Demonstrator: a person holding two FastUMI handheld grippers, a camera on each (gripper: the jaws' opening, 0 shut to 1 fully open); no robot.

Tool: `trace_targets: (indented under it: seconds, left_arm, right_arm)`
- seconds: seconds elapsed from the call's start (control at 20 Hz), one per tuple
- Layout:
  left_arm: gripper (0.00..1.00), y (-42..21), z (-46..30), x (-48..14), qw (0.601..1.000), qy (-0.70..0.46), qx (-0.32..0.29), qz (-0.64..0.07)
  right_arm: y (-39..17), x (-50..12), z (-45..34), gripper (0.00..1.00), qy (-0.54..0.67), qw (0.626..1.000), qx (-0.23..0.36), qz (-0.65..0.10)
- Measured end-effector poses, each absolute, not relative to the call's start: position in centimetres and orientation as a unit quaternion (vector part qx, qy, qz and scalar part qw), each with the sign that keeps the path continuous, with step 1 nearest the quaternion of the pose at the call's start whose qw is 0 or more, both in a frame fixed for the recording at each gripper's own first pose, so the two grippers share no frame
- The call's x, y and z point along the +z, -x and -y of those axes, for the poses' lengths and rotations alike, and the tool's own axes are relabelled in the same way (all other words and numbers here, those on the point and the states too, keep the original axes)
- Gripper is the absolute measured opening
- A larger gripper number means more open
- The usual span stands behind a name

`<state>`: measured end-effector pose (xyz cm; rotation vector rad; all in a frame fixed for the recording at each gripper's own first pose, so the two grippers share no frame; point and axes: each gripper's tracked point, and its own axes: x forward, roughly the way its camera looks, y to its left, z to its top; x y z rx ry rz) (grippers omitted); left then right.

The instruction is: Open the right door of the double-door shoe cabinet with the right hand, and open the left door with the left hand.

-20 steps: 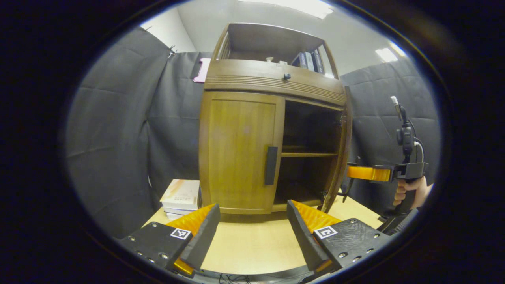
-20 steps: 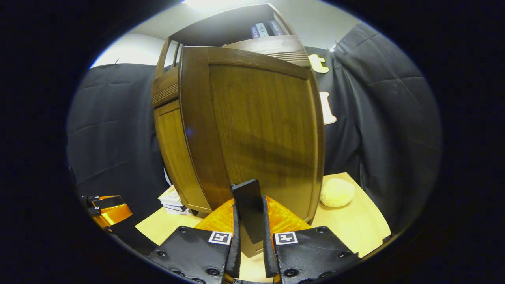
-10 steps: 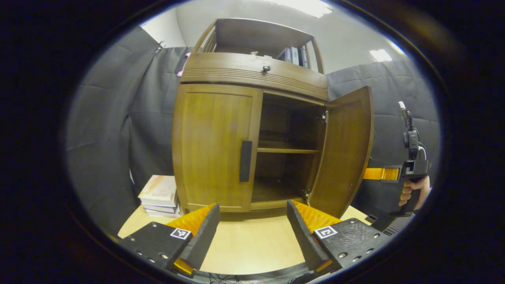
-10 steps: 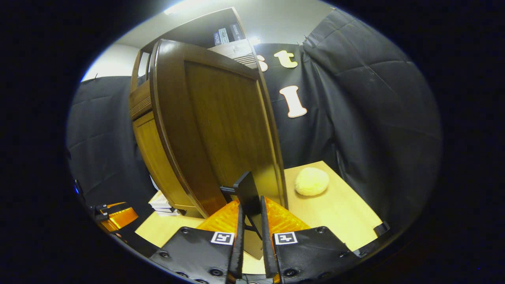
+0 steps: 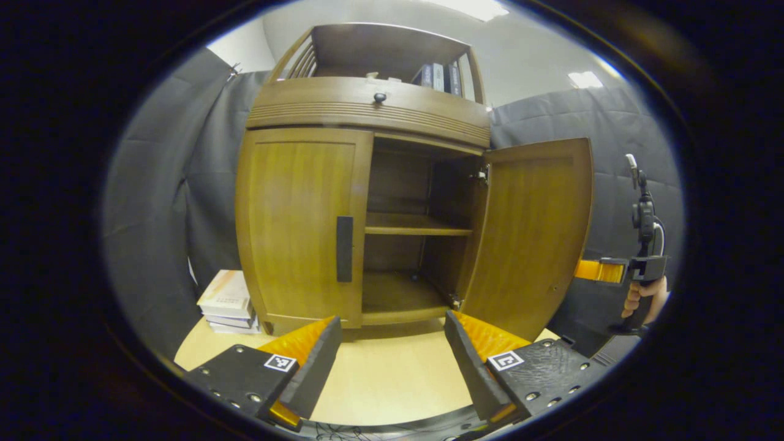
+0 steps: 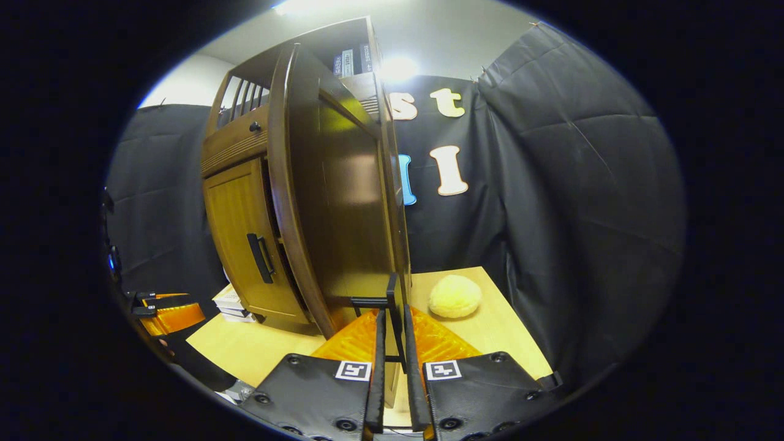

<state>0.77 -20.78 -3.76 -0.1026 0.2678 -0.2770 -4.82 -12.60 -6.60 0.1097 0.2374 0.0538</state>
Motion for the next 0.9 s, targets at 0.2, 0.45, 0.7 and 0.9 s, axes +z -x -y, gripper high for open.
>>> trace_targets:
  seconds: [0.2, 0.45, 0.7, 0.9]
  left_arm:
    - [0.97, -0.9, 23.8, -1.5, 0.98, 0.033, -0.146, -0.134]
    - [0.98, -1.2, 27.3, -1.4, 0.974, 0.062, -0.159, -0.15]
    - [0.98, -2.9, 27.0, -1.3, 0.966, 0.077, -0.199, -0.148]
    - [0.97, -4.6, 23.0, -1.3, 0.969, 0.041, -0.205, -0.128]
  right_arm:
    - [5.0, -6.5, 14.7, 0.18, -0.072, 0.99, 0.036, -0.113]
    - [6.3, -6.9, 14.9, 0.18, -0.081, 0.989, 0.046, -0.117]
    - [9.3, -5.6, 14.9, 0.18, -0.078, 0.991, -0.024, -0.106]
    - [13.2, -5.7, 14.2, 0.18, -0.059, 0.988, -0.1, -0.104]
